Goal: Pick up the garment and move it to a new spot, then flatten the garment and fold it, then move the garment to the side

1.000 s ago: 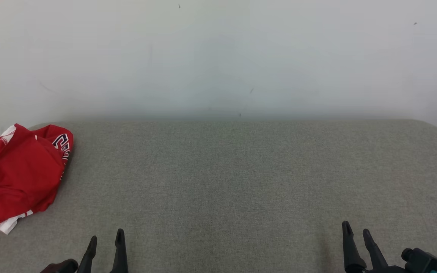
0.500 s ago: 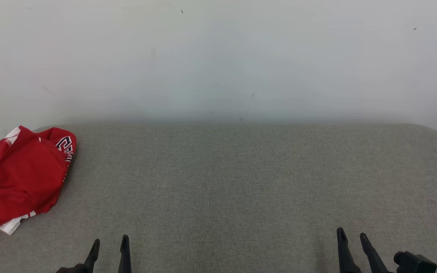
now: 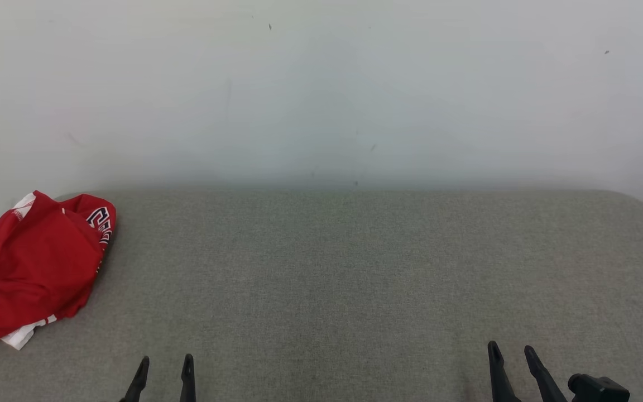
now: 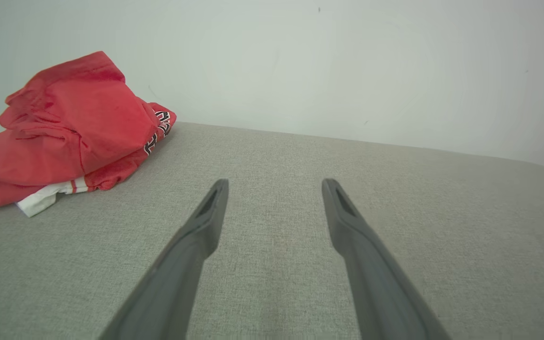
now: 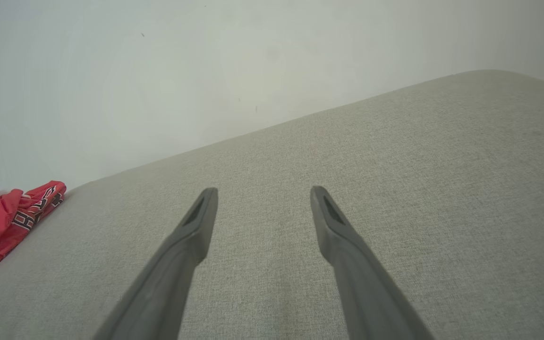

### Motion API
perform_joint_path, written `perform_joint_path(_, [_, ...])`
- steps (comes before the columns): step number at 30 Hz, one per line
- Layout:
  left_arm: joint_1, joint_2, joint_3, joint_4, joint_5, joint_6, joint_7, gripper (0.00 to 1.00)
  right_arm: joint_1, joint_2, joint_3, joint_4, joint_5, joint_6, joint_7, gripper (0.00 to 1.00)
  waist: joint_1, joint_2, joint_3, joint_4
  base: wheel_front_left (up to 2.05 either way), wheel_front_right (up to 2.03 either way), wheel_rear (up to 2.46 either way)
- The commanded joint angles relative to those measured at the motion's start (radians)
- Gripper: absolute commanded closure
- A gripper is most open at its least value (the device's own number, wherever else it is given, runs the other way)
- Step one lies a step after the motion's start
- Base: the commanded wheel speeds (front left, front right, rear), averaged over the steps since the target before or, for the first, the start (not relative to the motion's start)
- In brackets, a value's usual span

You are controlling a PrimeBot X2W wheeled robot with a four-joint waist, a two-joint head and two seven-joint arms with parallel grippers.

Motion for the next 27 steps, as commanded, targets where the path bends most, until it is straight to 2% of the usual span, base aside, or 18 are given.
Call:
perform_joint_path(1, [0.014,0.0,0.0,0.0,0.022,0.0,-0.009,0.0,0.012,-0.004,0.002,-0.004,-0.021,0.003,-0.008,0.0,-0.0001,0.0,-0.004,0.001,0.0,0.0,0.0])
perform_joint_path(21, [0.034,-0.006,0.001,0.021,0.152,-0.003,-0.049,0.0,0.029,-0.005,0.011,0.001,-0.147,0.004,-0.024,0.0,-0.0001,0.0,-0.03,-0.002,0.0,0.0,0.0])
perform_joint_path(27, [0.023,-0.011,0.008,0.042,0.135,-0.006,-0.048,0.0,0.028,-0.005,0.009,0.006,-0.137,0.004,-0.019,0.0,-0.0001,0.0,-0.027,-0.001,0.0,0.0,0.0])
